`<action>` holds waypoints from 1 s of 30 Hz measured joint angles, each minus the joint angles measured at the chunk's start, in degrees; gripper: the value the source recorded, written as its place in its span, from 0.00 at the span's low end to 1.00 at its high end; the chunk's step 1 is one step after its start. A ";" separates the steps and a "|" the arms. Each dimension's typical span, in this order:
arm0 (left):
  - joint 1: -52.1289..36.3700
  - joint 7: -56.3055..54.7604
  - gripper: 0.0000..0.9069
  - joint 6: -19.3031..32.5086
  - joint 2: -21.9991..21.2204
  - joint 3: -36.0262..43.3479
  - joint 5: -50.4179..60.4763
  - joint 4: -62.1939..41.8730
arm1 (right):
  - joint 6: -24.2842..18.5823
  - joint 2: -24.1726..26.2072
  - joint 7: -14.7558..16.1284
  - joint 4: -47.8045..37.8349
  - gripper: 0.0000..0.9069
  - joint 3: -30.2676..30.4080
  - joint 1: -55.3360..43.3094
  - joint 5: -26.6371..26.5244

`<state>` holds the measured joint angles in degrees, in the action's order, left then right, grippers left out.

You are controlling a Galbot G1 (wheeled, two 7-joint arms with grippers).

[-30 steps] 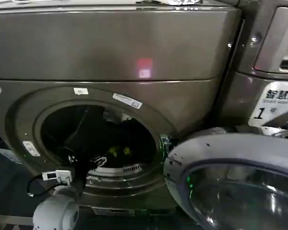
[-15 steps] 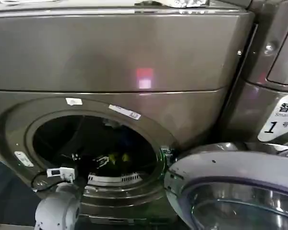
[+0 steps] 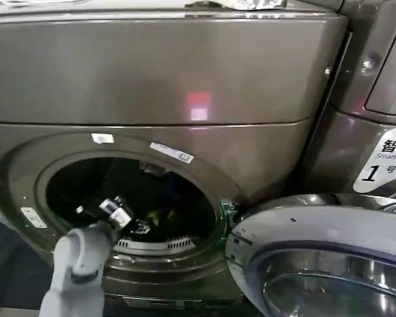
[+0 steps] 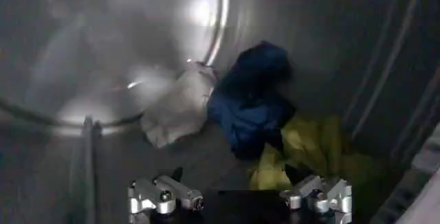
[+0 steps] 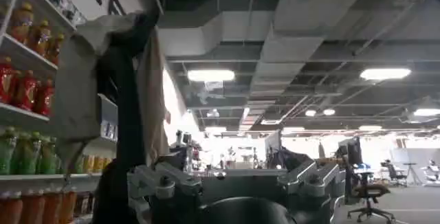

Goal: Grasp the clothes from the dryer.

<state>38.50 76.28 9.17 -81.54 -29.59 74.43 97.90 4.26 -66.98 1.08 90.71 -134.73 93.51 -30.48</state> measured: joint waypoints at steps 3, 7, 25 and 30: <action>-0.27 0.27 1.00 0.48 -0.02 0.48 -1.04 -1.81 | -0.08 -0.01 0.01 -0.11 1.00 0.13 -0.05 0.07; -0.24 0.53 1.00 1.22 -0.24 0.80 -1.14 -3.78 | -0.11 -0.01 0.02 -0.07 1.00 0.44 -0.24 0.16; 1.50 0.78 1.00 -0.19 0.02 0.82 -2.02 -10.34 | -0.19 -0.04 0.18 0.58 1.00 1.72 -0.92 0.39; 1.15 0.75 1.00 -1.72 0.16 0.24 -2.59 -12.48 | -0.20 -0.06 0.21 0.64 1.00 1.89 -0.98 0.42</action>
<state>39.64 77.03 7.46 -81.38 -29.35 71.84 85.43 4.06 -67.04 1.29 91.35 -132.84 92.54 -30.06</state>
